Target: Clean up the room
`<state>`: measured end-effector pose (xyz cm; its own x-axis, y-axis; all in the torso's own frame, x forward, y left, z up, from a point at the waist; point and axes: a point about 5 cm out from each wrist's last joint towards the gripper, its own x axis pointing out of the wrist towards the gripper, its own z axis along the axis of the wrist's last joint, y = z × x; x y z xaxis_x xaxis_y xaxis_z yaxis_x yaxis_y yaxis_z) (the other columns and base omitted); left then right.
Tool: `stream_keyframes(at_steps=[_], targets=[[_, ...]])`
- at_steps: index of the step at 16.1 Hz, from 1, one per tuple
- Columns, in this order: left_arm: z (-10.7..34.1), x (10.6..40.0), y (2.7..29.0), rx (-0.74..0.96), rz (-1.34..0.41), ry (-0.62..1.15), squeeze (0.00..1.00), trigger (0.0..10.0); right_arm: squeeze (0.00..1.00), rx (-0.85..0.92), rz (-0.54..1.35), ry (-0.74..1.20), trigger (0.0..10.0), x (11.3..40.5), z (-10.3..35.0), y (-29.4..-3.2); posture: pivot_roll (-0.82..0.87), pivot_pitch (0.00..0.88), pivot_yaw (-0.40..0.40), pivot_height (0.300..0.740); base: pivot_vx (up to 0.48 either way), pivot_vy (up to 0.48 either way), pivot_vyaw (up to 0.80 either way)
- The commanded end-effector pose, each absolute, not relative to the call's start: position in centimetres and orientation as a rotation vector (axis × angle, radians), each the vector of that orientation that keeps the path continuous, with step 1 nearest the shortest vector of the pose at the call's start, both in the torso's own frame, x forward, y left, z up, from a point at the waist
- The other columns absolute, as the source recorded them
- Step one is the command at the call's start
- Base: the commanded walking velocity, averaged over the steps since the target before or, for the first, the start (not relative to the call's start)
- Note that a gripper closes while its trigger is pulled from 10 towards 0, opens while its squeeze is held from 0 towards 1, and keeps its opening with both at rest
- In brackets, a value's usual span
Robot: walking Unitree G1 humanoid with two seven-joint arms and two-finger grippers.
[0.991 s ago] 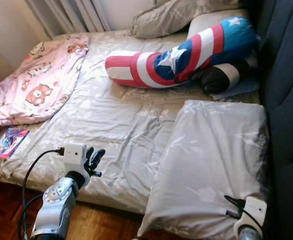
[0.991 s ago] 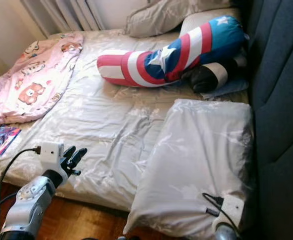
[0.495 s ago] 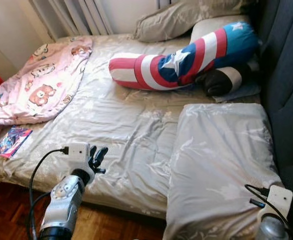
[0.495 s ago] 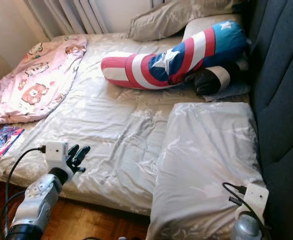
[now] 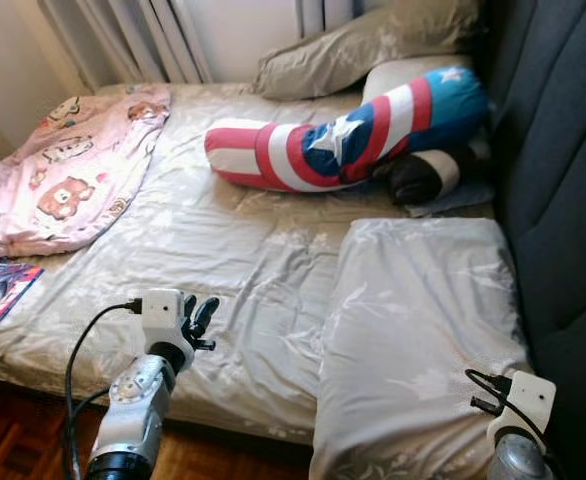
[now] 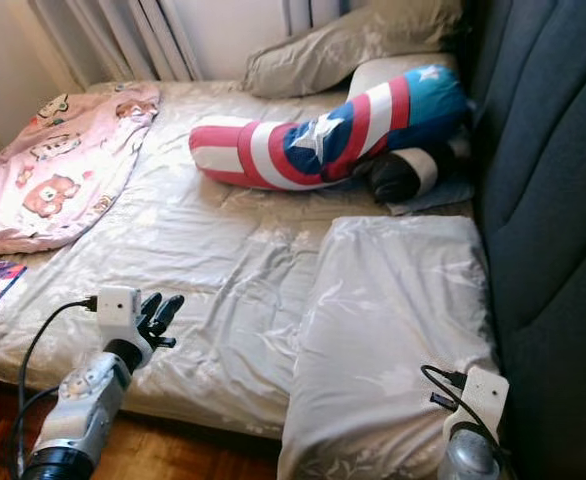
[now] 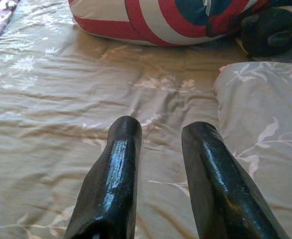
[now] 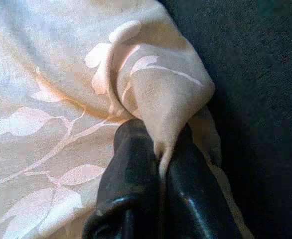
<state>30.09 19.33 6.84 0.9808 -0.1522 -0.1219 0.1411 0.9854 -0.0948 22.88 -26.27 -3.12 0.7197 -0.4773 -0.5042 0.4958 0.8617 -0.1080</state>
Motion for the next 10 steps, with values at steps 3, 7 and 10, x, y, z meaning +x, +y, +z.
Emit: stream_keyframes(at_steps=[3, 7, 10], targets=[[6.3, 30.1, 19.7, -0.089, -0.119, 0.140, 0.00, 10.0, 1.00, 0.036, -0.510, 0.440, 10.0, 24.7, -1.3, -26.6, 0.00, 0.030, 0.057, 0.740, 0.000, 0.000, 0.00], [5.4, 30.2, 19.2, -0.121, -0.098, 0.151, 0.00, 10.0, 0.01, 0.079, -0.348, 0.385, 10.0, 26.1, -0.8, -24.6, -0.01, 0.000, 0.038, 0.740, 0.000, 0.000, 0.00], [1.6, 29.0, 19.5, -0.144, -0.050, 0.323, 0.00, 10.0, 0.00, 0.048, -0.153, 0.466, 10.0, 25.9, -2.1, -21.4, -0.03, 0.000, 0.008, 0.740, 0.000, 0.000, 0.00]])
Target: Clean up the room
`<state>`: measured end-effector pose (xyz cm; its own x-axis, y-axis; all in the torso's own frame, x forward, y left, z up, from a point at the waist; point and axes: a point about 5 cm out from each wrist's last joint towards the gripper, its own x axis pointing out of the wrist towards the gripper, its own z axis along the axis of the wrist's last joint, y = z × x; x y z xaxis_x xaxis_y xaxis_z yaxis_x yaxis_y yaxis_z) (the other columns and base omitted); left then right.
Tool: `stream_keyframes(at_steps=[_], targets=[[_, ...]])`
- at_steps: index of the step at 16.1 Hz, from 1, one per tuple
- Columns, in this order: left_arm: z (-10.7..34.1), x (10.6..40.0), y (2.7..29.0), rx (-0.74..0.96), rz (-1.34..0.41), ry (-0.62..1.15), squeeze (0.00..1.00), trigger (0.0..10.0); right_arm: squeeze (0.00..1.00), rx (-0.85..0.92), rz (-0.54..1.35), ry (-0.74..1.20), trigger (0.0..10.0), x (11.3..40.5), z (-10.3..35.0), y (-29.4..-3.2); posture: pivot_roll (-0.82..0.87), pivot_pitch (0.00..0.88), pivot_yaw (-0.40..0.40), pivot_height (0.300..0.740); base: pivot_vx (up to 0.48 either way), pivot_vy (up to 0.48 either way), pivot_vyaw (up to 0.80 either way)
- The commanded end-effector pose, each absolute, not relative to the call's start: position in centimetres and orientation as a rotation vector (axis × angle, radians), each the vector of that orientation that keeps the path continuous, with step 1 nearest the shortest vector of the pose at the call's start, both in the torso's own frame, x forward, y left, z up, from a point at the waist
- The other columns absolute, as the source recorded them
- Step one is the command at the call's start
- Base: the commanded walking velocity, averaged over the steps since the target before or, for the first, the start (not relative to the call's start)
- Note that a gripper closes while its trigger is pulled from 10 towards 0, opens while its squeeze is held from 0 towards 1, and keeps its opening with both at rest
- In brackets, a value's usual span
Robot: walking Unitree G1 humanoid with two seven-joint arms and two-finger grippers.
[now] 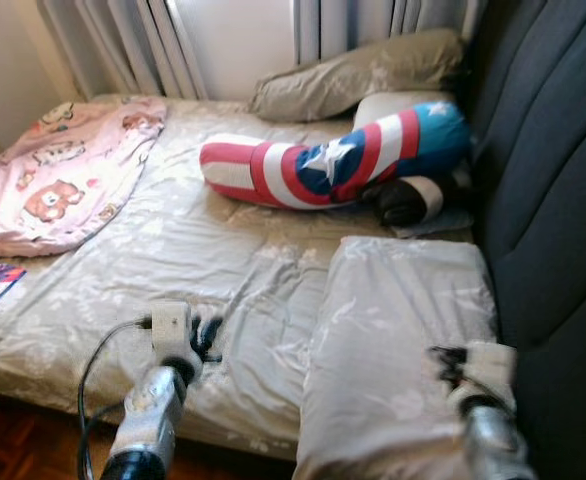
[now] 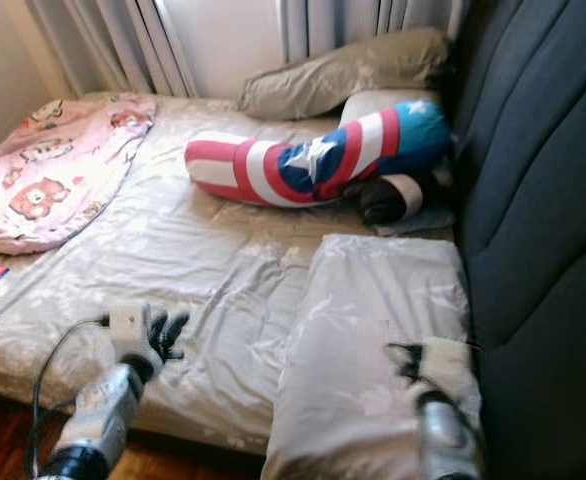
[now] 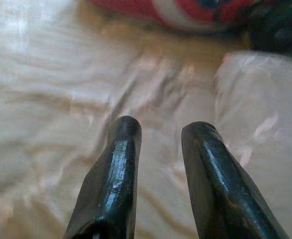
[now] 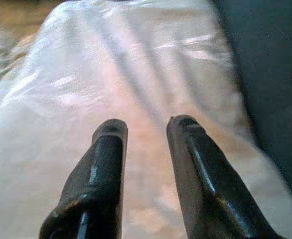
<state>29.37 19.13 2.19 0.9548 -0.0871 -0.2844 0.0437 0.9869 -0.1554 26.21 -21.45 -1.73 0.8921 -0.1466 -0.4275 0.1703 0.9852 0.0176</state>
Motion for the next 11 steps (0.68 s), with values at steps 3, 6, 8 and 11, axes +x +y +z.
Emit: stream_keyframes(at_steps=[3, 6, 8, 11], targets=[[-2.0, 26.5, 19.1, -0.117, -0.025, 0.518, 0.00, 10.0, 0.00, 0.031, -0.057, 0.614, 10.0, 24.1, -4.2, -19.8, -0.03, 0.000, -0.024, 0.740, 0.000, 0.000, 0.00], [-5.3, 23.2, 18.6, -0.086, -0.007, 0.727, 0.00, 10.0, 0.00, 0.029, -0.050, 0.746, 10.0, 22.1, -5.9, -19.3, -0.03, 0.000, -0.031, 0.740, 0.000, 0.000, 0.00], [-6.3, 21.8, 18.2, -0.067, -0.021, 0.799, 0.00, 10.0, 0.00, 0.006, -0.051, 0.809, 10.0, 21.0, -6.8, -18.8, -0.02, 0.000, -0.028, 0.740, 0.000, 0.000, 0.00], [-7.1, 20.6, 18.3, -0.067, 0.019, 0.842, 0.00, 10.0, 0.00, 0.015, -0.042, 0.849, 10.0, 19.4, -7.8, -17.8, -0.02, 0.000, -0.006, 0.740, 0.000, 0.000, 0.00]])
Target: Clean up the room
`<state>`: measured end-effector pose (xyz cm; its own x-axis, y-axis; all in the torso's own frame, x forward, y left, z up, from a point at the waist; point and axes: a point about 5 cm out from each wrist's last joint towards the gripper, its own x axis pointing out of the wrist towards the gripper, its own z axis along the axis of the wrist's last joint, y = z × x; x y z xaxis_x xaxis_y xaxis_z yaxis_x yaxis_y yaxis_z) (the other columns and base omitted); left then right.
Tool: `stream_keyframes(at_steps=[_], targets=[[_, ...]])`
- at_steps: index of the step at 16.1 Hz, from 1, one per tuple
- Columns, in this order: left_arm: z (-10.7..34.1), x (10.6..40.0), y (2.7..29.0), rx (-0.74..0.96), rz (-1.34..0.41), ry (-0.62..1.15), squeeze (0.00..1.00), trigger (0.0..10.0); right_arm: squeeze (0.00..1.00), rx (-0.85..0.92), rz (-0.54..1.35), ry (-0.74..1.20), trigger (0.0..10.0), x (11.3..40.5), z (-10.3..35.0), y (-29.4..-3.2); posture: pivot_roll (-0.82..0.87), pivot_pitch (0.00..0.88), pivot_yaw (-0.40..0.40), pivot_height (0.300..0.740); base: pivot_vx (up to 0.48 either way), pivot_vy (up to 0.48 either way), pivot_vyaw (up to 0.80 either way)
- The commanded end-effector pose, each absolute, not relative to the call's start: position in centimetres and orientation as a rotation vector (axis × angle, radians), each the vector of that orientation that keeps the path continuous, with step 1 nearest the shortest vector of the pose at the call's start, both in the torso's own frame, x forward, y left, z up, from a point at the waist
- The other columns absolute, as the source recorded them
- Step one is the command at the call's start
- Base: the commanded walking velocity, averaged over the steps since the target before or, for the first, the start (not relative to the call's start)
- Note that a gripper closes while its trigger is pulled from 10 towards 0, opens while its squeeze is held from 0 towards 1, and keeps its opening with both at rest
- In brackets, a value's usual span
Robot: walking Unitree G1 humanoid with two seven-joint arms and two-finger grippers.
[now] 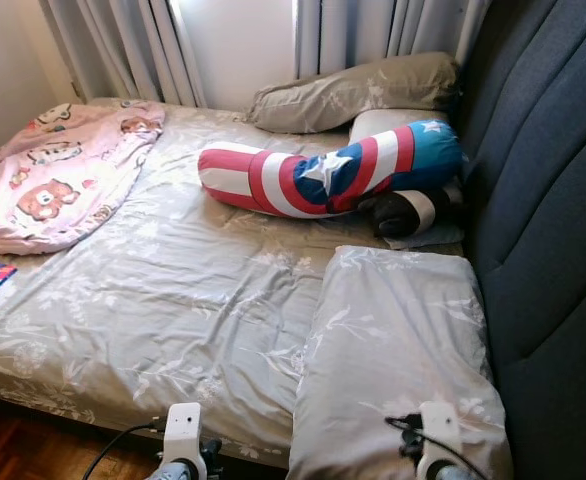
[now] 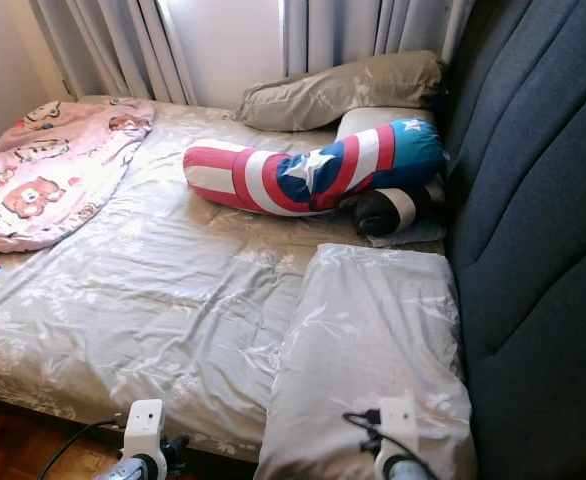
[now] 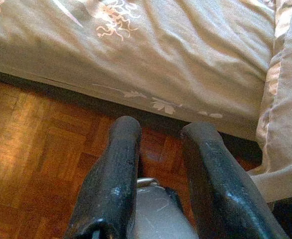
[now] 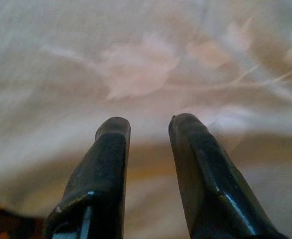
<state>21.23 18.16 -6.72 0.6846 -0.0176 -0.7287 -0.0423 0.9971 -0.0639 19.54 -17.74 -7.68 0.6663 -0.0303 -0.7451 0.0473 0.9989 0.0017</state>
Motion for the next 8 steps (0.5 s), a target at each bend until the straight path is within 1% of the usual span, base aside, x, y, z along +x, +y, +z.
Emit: stream_keyframes(at_steps=[1, 5, 8], targets=[[-7.2, 20.5, 18.3, -0.053, 0.004, 0.850, 0.00, 10.0, 0.00, 0.015, -0.041, 0.854, 10.0, 19.2, -7.9, -17.8, -0.03, 0.000, -0.005, 0.740, 0.000, 0.000, 0.00], [-7.5, 19.7, 19.3, -0.047, 0.043, 0.882, 0.00, 10.0, 0.00, 0.021, -0.067, 0.846, 10.0, 19.3, -7.8, -18.3, -0.01, 0.000, -0.006, 0.740, 0.000, 0.000, 0.00], [-7.9, 18.9, 19.7, -0.038, 0.056, 0.912, 0.00, 10.0, 0.00, 0.018, -0.056, 0.861, 10.0, 18.9, -8.0, -18.0, -0.01, 0.000, -0.008, 0.740, 0.000, 0.000, 0.00]])
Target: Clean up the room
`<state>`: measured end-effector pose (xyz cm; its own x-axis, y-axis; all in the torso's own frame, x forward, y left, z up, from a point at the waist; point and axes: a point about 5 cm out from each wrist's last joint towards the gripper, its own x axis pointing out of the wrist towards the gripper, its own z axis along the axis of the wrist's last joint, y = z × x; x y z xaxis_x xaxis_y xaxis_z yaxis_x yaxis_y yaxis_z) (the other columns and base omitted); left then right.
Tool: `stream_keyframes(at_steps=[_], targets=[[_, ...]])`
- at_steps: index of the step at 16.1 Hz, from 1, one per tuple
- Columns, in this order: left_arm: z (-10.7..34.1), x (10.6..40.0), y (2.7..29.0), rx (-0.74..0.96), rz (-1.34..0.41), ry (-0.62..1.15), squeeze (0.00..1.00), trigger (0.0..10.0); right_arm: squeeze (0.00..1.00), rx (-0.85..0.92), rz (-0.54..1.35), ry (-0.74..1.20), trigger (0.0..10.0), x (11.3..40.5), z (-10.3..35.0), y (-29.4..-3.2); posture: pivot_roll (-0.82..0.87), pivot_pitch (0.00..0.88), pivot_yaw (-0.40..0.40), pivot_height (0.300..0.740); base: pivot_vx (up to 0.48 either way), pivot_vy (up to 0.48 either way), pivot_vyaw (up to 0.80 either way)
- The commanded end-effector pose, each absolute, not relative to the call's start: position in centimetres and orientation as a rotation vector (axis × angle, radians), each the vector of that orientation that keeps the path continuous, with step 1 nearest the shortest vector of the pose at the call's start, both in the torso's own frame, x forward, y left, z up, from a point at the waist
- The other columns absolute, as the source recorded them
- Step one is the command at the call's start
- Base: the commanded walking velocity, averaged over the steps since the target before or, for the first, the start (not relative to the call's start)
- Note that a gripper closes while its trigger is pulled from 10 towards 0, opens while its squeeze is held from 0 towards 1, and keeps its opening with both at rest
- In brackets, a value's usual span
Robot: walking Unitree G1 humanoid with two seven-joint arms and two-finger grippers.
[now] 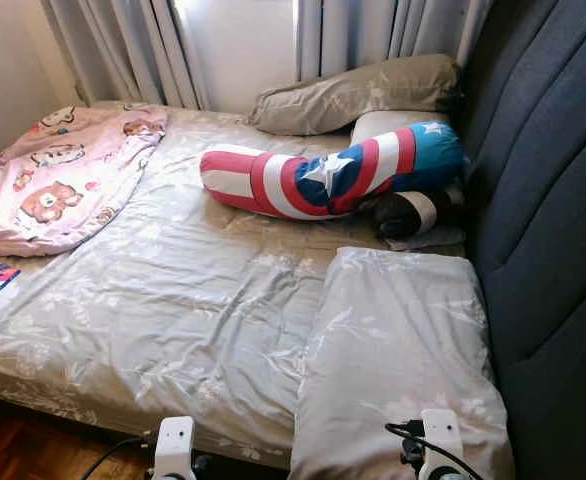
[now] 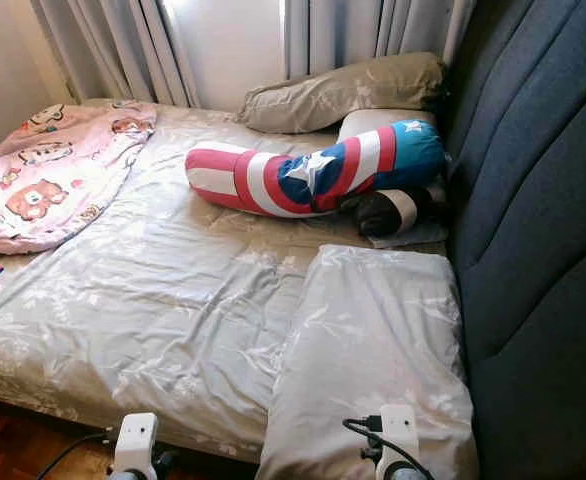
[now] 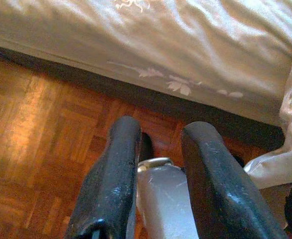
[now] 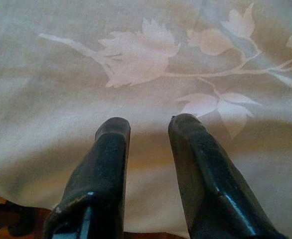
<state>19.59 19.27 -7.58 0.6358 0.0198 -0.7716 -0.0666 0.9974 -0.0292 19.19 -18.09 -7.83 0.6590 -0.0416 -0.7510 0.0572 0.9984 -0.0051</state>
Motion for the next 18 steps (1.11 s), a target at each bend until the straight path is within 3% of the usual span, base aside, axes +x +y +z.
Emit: stream_keyframes(at_steps=[1, 18], targets=[[-8.0, 18.6, 19.9, -0.043, 0.070, 0.917, 0.00, 10.0, 0.00, 0.024, -0.062, 0.863, 10.0, 18.8, -8.0, -18.1, -0.01, 0.000, -0.001, 0.740, 0.000, 0.285, 0.00], [-8.5, 16.8, 22.3, -0.032, 0.099, 0.972, 0.00, 10.0, 0.00, 0.018, -0.070, 0.879, 10.0, 18.5, -8.2, -17.9, -0.02, 0.000, 0.011, 0.740, 0.000, 0.336, 0.00]])
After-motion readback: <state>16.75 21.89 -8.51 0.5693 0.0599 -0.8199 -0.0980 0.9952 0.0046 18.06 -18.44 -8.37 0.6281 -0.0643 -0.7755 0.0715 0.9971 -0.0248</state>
